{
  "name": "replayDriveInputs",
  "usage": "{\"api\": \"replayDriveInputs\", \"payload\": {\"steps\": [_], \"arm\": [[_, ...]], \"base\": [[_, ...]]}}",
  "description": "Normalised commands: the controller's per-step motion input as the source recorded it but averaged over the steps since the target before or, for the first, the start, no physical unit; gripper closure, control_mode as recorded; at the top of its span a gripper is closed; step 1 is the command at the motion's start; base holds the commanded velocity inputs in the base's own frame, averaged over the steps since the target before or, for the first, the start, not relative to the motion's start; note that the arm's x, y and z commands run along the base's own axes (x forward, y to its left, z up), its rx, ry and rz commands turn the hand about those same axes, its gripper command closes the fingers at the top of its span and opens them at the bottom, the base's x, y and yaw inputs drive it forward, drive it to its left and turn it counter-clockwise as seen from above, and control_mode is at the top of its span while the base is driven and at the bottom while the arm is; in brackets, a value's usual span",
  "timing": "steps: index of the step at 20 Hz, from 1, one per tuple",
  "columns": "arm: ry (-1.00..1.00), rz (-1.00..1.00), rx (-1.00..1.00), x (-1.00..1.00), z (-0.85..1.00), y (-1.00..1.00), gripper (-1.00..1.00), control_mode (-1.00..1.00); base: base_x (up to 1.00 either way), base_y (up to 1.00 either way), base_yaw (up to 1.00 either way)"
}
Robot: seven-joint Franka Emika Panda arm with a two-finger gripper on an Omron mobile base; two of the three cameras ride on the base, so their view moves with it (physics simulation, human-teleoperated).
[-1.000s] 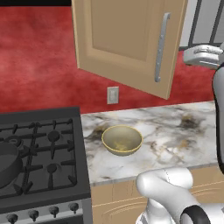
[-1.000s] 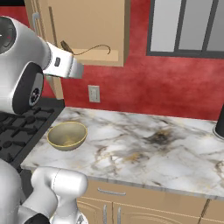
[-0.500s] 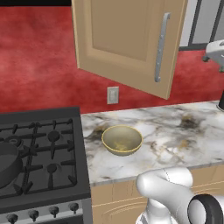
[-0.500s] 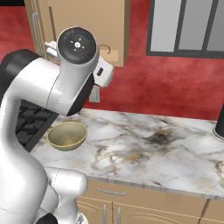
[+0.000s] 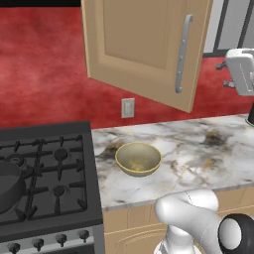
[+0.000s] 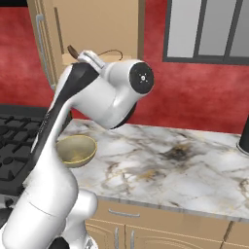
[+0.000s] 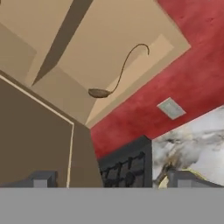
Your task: Open the cabinet and move the ladle to the pot. Then close the cabinet.
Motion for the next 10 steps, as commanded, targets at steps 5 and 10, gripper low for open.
{"api": "replayDriveInputs", "payload": {"steps": [5, 10], "arm": [[0.0, 0.17, 0.24, 0.89, -0.01, 0.02, -1.0, -1.0], [0.01, 0.21, 0.16, 0.52, 0.0, 0.24, -1.0, -1.0]], "base": [[0.0, 0.0, 0.0], [0.0, 0.0, 0.0]]}}
